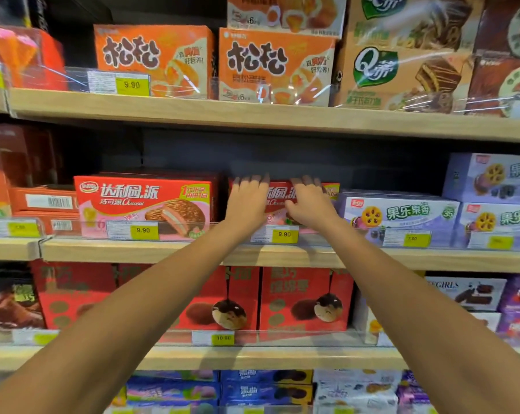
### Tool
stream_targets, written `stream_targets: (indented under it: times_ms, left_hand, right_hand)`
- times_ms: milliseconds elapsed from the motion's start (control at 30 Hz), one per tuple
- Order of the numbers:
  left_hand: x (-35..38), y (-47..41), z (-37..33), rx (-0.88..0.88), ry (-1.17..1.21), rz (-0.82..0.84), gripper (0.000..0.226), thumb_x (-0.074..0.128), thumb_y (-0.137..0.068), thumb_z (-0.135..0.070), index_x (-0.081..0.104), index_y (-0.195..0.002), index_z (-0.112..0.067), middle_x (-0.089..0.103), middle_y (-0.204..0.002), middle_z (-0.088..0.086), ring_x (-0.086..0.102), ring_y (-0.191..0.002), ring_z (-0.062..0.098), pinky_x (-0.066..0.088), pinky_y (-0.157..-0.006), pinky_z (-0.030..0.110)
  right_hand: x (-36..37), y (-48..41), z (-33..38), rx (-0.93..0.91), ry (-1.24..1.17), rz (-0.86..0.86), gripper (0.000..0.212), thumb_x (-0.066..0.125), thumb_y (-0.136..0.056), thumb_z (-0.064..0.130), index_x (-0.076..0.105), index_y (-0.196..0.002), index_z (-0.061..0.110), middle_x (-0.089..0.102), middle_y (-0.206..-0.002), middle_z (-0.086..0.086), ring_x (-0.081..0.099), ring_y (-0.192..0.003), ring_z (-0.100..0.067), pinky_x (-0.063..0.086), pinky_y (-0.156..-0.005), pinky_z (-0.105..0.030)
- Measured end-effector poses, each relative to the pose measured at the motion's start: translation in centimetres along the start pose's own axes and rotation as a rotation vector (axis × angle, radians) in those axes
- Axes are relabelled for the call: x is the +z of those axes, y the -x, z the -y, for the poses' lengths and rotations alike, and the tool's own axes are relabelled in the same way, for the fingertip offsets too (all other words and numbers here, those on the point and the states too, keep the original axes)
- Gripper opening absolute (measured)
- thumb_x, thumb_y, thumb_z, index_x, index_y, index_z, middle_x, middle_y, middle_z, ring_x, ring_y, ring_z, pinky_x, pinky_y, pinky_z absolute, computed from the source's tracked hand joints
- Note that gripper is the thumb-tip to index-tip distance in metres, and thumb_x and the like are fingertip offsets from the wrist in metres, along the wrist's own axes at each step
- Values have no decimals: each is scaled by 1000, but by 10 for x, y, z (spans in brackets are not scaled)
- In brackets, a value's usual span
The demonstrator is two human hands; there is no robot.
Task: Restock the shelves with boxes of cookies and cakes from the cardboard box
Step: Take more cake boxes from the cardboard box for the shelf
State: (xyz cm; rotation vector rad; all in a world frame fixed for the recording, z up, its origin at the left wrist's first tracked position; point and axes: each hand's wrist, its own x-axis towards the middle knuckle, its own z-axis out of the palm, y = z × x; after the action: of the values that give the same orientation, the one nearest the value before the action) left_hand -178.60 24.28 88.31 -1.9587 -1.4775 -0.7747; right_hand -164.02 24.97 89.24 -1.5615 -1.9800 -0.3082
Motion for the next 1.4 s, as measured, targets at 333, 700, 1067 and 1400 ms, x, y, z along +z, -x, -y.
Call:
stream_targets:
  times_ms: [333, 700, 1067, 1400]
  left_hand:
    - [-8, 0, 25, -38, 112, 86, 64, 68, -83, -16, 36, -138, -15, 42, -139, 12, 38, -131, 31, 25, -115, 46]
    - [-21, 31, 38, -75, 507, 56, 53, 53, -91, -9, 35, -141, -8, 40, -140, 10, 35, -132, 24, 33, -110, 37]
    - [0, 156, 45, -397, 1050, 218, 23, 41, -67, -23, 62, -70, -33, 67, -74, -11, 66, -81, 24, 55, -84, 44]
    - [68, 336, 79, -597, 929, 769, 18, 46, -90, -8, 62, -87, -15, 69, -88, 4, 65, -90, 30, 53, -87, 48]
  right_hand:
    - [-3, 7, 13, 44, 121, -45, 53, 50, -90, 29, 38, -140, 16, 37, -144, -14, 26, -135, -34, 25, -110, -53]
    - [-7, 35, 27, 14, -269, -202, 42, 53, -92, 13, 47, -134, 7, 48, -133, -10, 44, -125, -22, 41, -103, -32]
    - [63, 127, 81, 92, -673, -69, 21, 41, -70, 20, 62, -72, 18, 63, -64, 0, 60, -62, -22, 50, -65, -37]
    - [201, 263, 90, 340, -708, 426, 28, 46, -91, 6, 61, -67, 5, 63, -66, -19, 57, -56, -25, 52, -61, -41]
